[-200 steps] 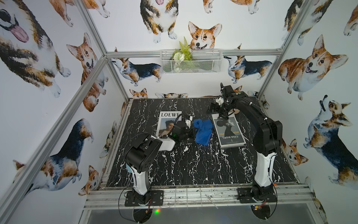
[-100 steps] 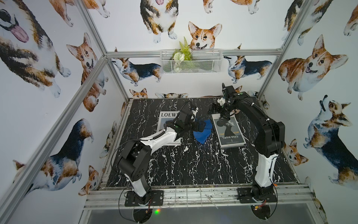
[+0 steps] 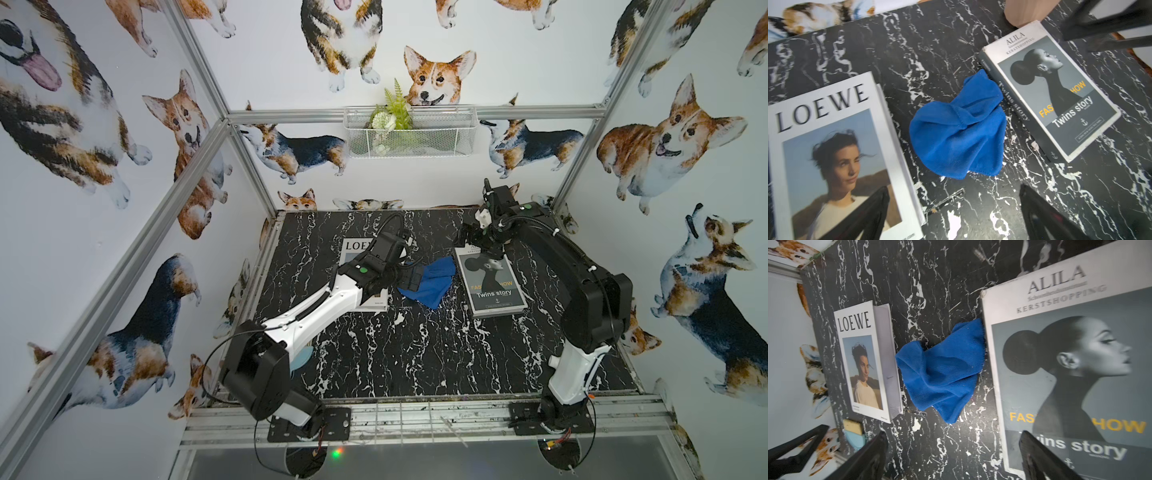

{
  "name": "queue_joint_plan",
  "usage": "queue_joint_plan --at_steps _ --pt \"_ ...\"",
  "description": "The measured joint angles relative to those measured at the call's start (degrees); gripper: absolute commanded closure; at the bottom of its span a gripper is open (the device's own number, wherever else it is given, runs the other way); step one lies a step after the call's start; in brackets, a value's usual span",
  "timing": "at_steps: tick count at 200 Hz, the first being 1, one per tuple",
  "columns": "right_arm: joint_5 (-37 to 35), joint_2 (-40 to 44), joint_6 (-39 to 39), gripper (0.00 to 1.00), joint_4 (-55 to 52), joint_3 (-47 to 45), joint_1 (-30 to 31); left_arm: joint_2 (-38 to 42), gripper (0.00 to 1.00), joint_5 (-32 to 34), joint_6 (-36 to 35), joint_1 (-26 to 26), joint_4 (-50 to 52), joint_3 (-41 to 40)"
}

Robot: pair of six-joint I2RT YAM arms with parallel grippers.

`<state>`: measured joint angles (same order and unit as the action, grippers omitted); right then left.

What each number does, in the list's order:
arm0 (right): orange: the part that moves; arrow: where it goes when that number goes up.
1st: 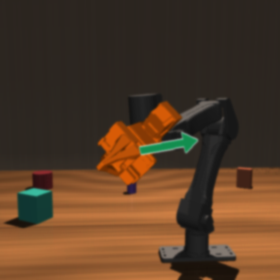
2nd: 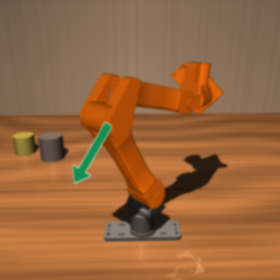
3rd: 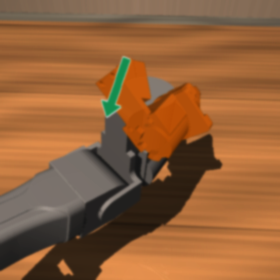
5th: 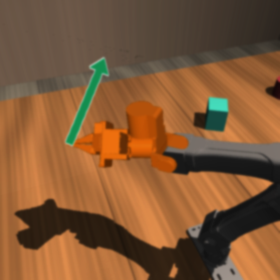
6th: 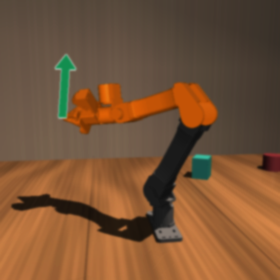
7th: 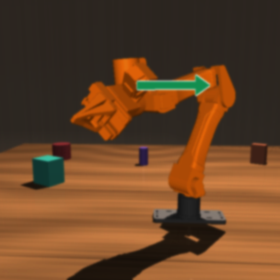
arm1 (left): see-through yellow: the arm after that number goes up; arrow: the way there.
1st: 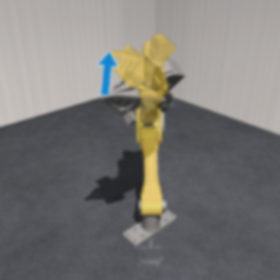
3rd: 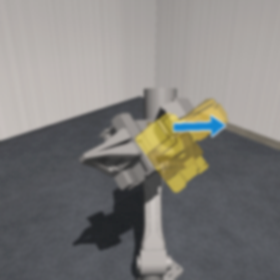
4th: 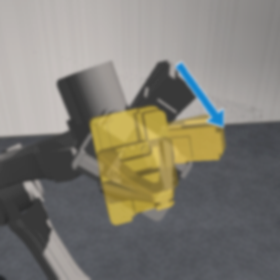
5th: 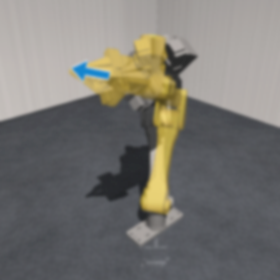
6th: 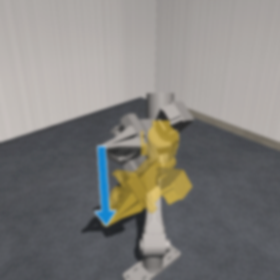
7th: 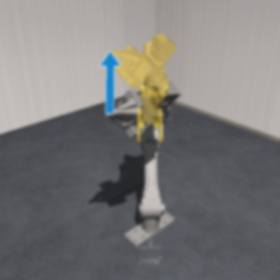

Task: Wipe the cover of the book
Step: Place the cleaning item at the center of the board, then reset both arms

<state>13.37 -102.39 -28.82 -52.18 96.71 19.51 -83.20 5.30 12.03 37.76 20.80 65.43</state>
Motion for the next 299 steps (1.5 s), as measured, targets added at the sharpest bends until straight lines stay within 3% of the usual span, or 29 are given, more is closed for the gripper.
queue_joint_plan --at_steps 24,53,85,123,156,180,214,231,299 --pt "-10.60 8.09 2.58 0.00 6.54 -11.19 -0.07 9.20 0.00 8.57 0.37 -0.28 -3.26 -8.39" --pt "-23.23 20.06 7.72 0.00 21.73 -31.21 -0.11 21.62 0.00 17.18 -1.62 -1.70 -10.16 -23.47" --pt "-33.31 26.82 14.08 0.00 40.06 -51.21 -0.15 30.45 0.00 19.96 -3.91 -7.32 -13.42 -30.10" --pt "-39.89 25.16 21.42 0.00 55.15 -58.99 -0.68 31.43 0.00 19.98 -4.09 -12.15 -13.53 -31.41" --pt "-40.50 23.08 26.03 0.00 64.81 -62.49 -2.38 29.49 0.00 20.11 -3.41 -12.85 -13.57 -31.69" --pt "-40.19 22.32 29.33 0.00 76.22 -71.54 -4.28 28.26 0.00 21.14 -2.82 -13.18 -14.67 -32.61" --pt "-33.62 22.62 28.37 0.00 93.72 -81.26 -12.48 25.11 0.00 22.95 -2.38 -14.67 -18.08 -33.48" --pt "-30.10 18.86 26.82 0.00 103.01 -83.54 -15.80 22.86 0.00 23.80 -2.43 -15.93 -20.57 -33.99" --pt "-23.39 18.95 26.73 0.00 101.77 -79.03 -16.17 11.67 0.00 24.74 -7.48 -25.05 -38.47 -41.33"
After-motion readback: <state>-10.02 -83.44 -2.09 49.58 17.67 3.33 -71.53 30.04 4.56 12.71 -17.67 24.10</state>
